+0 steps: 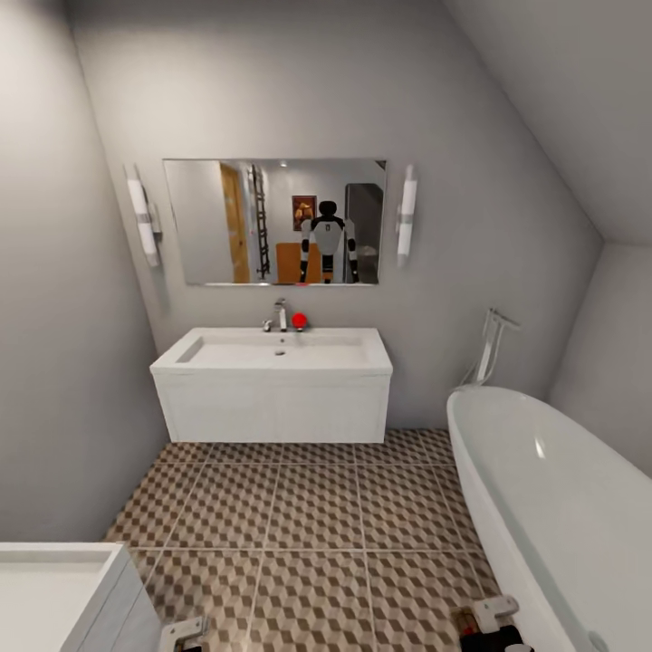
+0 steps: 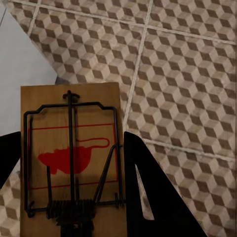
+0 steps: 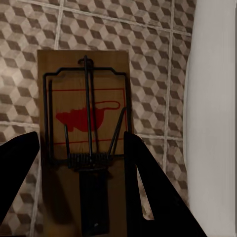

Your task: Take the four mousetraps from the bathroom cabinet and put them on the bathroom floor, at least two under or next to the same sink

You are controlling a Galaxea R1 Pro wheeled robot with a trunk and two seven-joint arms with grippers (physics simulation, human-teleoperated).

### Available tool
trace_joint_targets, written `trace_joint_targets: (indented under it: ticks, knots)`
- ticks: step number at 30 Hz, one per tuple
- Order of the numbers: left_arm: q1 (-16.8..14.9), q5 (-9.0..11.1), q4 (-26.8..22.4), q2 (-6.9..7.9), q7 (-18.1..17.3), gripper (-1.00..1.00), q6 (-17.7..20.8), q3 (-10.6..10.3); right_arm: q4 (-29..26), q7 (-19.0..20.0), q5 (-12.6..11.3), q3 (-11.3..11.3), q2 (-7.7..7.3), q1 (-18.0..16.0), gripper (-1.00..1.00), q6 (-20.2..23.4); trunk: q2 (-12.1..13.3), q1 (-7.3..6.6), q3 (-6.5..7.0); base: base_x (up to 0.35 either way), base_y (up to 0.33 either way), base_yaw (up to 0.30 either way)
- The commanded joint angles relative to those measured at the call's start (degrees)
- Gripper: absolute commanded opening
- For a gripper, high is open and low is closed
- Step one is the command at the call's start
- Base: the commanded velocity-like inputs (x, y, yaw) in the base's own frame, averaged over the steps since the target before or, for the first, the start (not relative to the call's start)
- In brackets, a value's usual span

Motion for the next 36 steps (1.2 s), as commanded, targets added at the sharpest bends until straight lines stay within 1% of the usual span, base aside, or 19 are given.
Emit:
trace_joint_targets:
  ticks: [1, 8, 36]
  knots:
    - [0.0, -0.2, 0.0, -0.01, 0.2, -1.00, 0.0, 0.0, 0.0, 0.0, 0.0, 0.0, 0.00, 0.0, -1.00, 0.0, 0.0, 0.00, 0.00, 0.331, -0.075, 0.000]
    - [0.0, -0.2, -0.1, 0.01, 0.2, -1.00, 0.0, 0.0, 0.0, 0.0, -0.1, 0.0, 0.00, 0.0, -1.00, 0.0, 0.0, 0.00, 0.00, 0.331, -0.053, 0.000]
    - [0.0, -0.2, 0.0, 0.00, 0.2, -1.00, 0.0, 0.0, 0.0, 0.0, 0.0, 0.1, 0.00, 0.0, -1.00, 0.0, 0.0, 0.00, 0.00, 0.331, -0.001, 0.000]
